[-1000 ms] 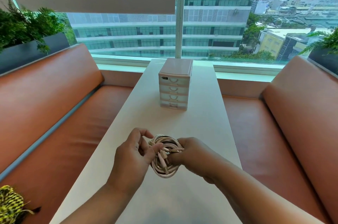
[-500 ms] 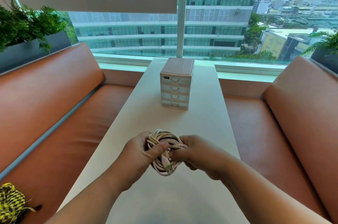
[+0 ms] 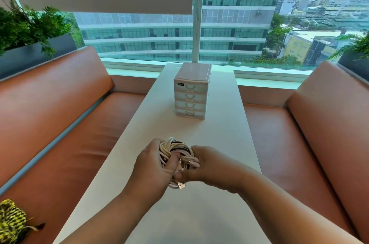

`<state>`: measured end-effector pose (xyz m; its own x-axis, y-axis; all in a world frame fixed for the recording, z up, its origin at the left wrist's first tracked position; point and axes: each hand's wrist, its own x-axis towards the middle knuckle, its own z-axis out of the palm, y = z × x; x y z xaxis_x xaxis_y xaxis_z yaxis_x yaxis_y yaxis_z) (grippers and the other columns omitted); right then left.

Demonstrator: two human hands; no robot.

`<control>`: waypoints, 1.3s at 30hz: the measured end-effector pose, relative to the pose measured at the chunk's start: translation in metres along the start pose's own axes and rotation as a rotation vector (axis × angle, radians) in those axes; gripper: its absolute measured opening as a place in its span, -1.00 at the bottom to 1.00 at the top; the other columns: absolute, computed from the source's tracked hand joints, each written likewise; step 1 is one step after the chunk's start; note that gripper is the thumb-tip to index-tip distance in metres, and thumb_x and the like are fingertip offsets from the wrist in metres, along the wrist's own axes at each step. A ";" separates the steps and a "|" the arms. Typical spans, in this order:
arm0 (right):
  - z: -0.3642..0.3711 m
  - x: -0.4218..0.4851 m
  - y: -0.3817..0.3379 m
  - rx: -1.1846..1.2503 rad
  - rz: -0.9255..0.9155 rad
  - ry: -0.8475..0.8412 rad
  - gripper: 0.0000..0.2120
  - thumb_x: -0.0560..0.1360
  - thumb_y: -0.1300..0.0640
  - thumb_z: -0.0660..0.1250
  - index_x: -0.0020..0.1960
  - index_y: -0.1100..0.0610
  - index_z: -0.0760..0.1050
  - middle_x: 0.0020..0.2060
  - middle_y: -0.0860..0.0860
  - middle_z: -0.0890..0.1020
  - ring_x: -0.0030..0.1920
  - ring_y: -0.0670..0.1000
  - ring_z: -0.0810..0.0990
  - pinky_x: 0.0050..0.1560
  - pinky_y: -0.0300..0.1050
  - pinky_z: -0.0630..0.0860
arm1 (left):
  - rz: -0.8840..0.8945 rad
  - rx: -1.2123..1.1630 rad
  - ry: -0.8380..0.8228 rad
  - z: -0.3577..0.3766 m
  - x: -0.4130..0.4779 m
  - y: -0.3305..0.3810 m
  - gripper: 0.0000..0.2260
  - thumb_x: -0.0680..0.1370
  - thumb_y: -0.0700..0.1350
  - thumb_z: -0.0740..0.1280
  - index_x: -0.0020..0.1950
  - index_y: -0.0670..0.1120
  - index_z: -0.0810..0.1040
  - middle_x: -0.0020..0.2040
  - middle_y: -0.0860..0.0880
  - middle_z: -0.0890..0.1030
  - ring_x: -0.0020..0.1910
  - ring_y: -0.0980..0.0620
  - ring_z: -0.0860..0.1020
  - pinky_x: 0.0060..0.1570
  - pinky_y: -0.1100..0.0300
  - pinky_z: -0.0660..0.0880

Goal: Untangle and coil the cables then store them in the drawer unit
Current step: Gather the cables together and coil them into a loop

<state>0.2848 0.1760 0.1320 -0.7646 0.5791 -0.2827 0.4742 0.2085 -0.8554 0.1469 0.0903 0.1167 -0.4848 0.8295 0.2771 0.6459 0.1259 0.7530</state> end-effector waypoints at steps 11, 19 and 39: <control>0.003 0.007 0.006 -0.097 0.118 0.202 -0.71 0.45 -0.04 0.37 -0.07 0.21 0.53 -0.24 0.15 0.60 -0.31 0.04 0.46 -0.30 -0.10 0.38 | -0.324 -0.529 -0.404 -0.004 0.001 -0.006 -0.70 0.38 -0.08 0.44 0.02 -0.16 0.48 -0.26 -0.12 0.64 -0.27 -0.03 0.60 -0.25 0.06 0.53; -0.004 0.003 0.011 0.066 0.127 0.023 -0.69 0.41 -0.04 0.39 -0.07 0.21 0.51 -0.27 0.11 0.46 -0.38 -0.01 0.32 -0.36 -0.13 0.22 | -0.314 -0.436 -0.307 0.003 -0.003 -0.008 -0.80 0.46 -0.13 0.43 0.02 -0.11 0.50 -0.19 -0.05 0.63 -0.25 0.03 0.59 -0.45 0.18 0.44; 0.019 0.004 0.022 0.198 0.029 0.146 -0.67 0.37 -0.15 0.43 -0.17 0.11 0.49 -0.36 0.06 0.45 -0.44 -0.02 0.32 -0.42 -0.17 0.24 | -0.292 -0.563 -0.320 0.001 -0.005 -0.008 -0.71 0.41 -0.25 0.29 0.08 0.01 0.55 -0.25 -0.05 0.59 -0.37 0.06 0.51 -0.56 0.22 0.40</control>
<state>0.2835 0.1680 0.1039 -0.6739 0.6935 -0.2549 0.3895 0.0402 -0.9201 0.1449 0.0855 0.1081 -0.3388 0.9347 -0.1074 0.0711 0.1392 0.9877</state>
